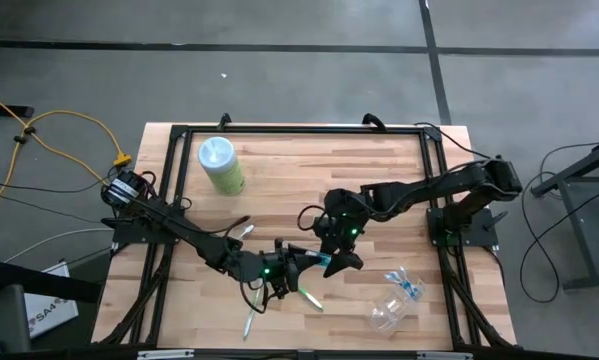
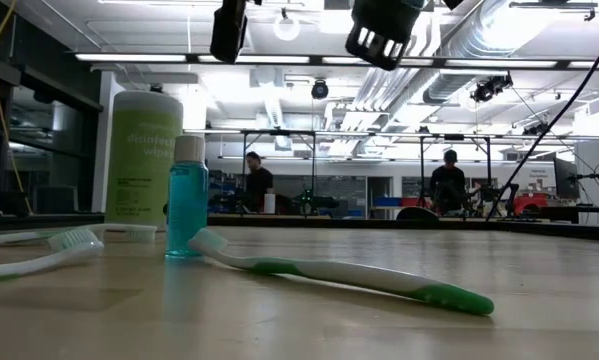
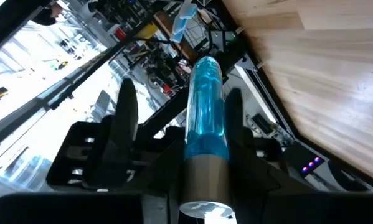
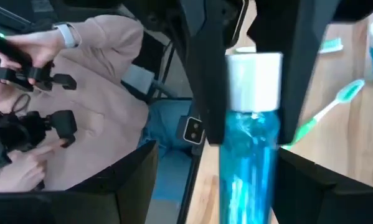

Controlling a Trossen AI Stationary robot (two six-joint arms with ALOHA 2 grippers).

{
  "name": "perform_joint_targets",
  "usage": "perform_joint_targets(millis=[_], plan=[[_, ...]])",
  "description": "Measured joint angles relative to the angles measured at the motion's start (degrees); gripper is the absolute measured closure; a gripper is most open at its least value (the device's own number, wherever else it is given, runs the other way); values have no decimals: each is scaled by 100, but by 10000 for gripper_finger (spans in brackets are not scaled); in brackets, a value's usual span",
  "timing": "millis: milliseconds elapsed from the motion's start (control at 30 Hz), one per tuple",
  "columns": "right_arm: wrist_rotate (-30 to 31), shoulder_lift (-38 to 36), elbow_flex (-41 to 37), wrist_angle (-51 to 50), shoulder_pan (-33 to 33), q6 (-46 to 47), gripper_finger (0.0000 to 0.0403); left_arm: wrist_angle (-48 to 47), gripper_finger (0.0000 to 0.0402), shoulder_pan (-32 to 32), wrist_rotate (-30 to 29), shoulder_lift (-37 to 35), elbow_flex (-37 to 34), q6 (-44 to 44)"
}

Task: Pick & Place toothbrushing station
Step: Put the top blue mouthwash bottle into the middle section of the transparent organizer

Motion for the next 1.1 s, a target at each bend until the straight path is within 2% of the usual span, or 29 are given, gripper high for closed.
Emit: perform_joint_targets(millis=[233,467,767,1000,1100], plan=[[156,18,-9,-556,52,47,149,-53,312,11,-36,-2,0,-179],[164,23,-11,-643,57,25,149,-168,312,-4,-166,-2,0,-348],[95,23,-11,-625,52,-93,149,-181,312,-131,-263,-2,0,-369],[-303,23,-11,-85,48,-144,149,-132,312,-151,-235,-7,2,-489],[-297,23,-11,-128,48,-109,149,-135,312,-149,-218,-11,7,-470]])
